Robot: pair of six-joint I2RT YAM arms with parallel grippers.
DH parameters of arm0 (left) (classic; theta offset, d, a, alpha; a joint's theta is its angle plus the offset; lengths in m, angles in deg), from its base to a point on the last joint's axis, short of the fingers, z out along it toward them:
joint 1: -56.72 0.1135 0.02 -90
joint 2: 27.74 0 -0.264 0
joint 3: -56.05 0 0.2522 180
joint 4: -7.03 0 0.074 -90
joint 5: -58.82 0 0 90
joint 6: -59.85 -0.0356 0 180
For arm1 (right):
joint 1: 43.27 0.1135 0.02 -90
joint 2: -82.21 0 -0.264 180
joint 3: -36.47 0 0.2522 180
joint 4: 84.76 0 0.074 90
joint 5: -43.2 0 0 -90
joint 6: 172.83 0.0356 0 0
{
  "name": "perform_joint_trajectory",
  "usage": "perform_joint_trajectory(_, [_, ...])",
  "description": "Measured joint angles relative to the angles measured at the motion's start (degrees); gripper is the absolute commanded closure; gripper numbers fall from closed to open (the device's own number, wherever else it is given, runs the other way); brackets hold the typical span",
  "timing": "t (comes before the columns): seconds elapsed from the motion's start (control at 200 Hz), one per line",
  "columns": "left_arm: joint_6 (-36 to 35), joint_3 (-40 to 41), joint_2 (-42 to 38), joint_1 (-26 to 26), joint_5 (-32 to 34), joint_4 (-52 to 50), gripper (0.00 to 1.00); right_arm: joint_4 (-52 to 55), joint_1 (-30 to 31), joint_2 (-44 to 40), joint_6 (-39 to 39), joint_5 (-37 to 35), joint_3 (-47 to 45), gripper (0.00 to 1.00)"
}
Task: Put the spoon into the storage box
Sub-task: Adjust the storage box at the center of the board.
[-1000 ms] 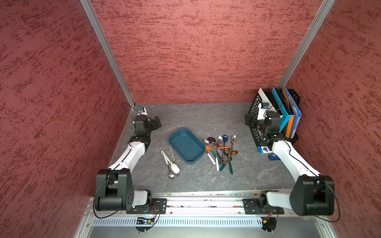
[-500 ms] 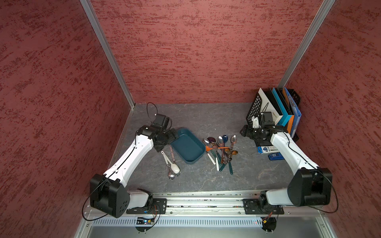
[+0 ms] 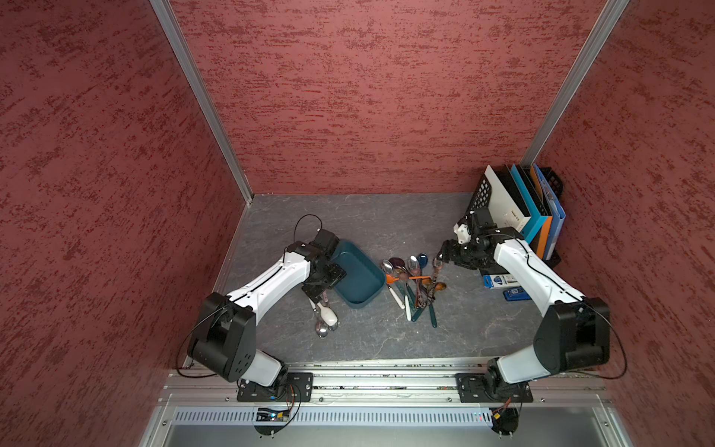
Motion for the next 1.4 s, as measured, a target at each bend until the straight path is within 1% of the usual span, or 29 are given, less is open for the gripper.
perform_joint_trajectory(0.045, [-0.1,-0.9,1.6,0.0,-0.2,0.0,0.23,0.0,0.0,0.0,0.0,0.2,0.0,0.33])
perform_joint_trajectory(0.12, [-0.4,-3.0,4.0,0.0,-0.3,0.3,0.30,0.0,0.1,0.1,-0.1,0.9,0.0,0.35])
perform_joint_trajectory(0.22, [-1.3,-5.0,5.7,0.0,-0.3,0.7,0.38,0.2,0.2,0.3,-0.3,1.7,0.0,0.36])
perform_joint_trajectory(0.356, [-3.0,-6.8,6.6,0.1,-0.7,0.4,0.40,0.8,0.3,0.9,-0.5,2.2,0.0,0.37])
perform_joint_trajectory(0.476, [-5.1,-8.7,8.5,0.6,-1.3,0.2,0.49,1.5,0.3,1.3,-0.5,2.2,0.0,0.39])
perform_joint_trajectory(0.536, [-6.2,-9.0,9.6,1.0,-1.7,0.0,0.52,1.7,0.4,1.6,-0.5,2.2,0.0,0.40])
perform_joint_trajectory(0.636, [-8.2,-9.2,11.1,1.7,-2.8,-0.1,0.54,2.5,0.4,2.2,-0.5,2.2,0.0,0.41])
perform_joint_trajectory(0.771, [-10.8,-9.2,11.9,2.6,-4.1,-0.5,0.55,3.3,0.4,2.5,-0.5,2.1,0.0,0.42])
perform_joint_trajectory(0.887, [-13.7,-9.9,12.5,3.1,-4.4,-1.3,0.56,3.8,0.5,2.6,-0.5,2.1,0.0,0.42])
perform_joint_trajectory(1.177, [-22.3,-12.6,15.5,4.2,-4.2,-3.0,0.73,4.2,0.5,3.1,0.9,1.5,-0.3,0.44])
perform_joint_trajectory(1.277, [-25.1,-14.1,16.4,4.6,-3.7,-4.2,0.75,4.2,0.6,3.0,1.9,0.8,-1.4,0.44])
perform_joint_trajectory(1.398, [-29.6,-17.2,18.3,5.1,-2.4,-5.6,0.84,4.2,0.6,2.9,3.4,0.1,-3.9,0.46])
